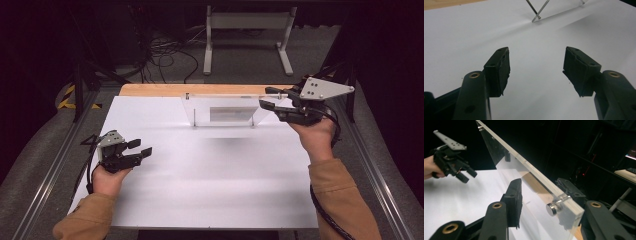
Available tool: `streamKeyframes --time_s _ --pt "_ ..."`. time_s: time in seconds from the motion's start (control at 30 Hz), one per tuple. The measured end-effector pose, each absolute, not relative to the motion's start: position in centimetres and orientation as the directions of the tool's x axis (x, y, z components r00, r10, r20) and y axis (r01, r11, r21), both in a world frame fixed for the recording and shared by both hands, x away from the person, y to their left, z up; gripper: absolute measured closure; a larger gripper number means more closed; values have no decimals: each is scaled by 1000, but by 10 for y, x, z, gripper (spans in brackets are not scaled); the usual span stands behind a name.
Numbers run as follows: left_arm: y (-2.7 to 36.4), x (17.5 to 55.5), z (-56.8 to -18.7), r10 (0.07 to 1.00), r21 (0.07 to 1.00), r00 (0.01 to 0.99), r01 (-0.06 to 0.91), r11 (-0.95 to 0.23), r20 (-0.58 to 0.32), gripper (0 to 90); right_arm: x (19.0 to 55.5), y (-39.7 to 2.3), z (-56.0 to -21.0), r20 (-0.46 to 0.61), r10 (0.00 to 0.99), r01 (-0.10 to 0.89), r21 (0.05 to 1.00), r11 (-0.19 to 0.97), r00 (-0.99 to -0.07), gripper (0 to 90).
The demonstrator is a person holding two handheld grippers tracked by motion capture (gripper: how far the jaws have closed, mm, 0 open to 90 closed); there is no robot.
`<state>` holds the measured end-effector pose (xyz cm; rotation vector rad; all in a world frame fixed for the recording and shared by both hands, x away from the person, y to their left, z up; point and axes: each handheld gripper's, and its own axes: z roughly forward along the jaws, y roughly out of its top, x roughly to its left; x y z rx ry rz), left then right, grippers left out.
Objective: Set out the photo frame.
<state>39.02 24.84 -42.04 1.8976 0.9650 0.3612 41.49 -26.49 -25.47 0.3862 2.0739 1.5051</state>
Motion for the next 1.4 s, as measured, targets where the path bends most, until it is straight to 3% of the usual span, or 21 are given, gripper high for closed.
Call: streamKeyframes --time_s 0.27,0.47,0.77,1.4 --pt "248 392 -422 741 847 656 469 -249 -145 379 433 -262 -257 -263 585 -70 941 331 -767 533" --pt "250 393 -423 742 846 651 477 -236 -160 377 454 -264 -265 -196 614 -25 961 276 -765 512" --pt "249 394 -424 731 845 662 476 -243 -162 377 477 -257 -274 -195 664 7 957 289 -722 472" --pt "249 397 -428 720 840 671 484 -245 -176 371 524 -249 -287 -110 758 76 976 206 -642 390"
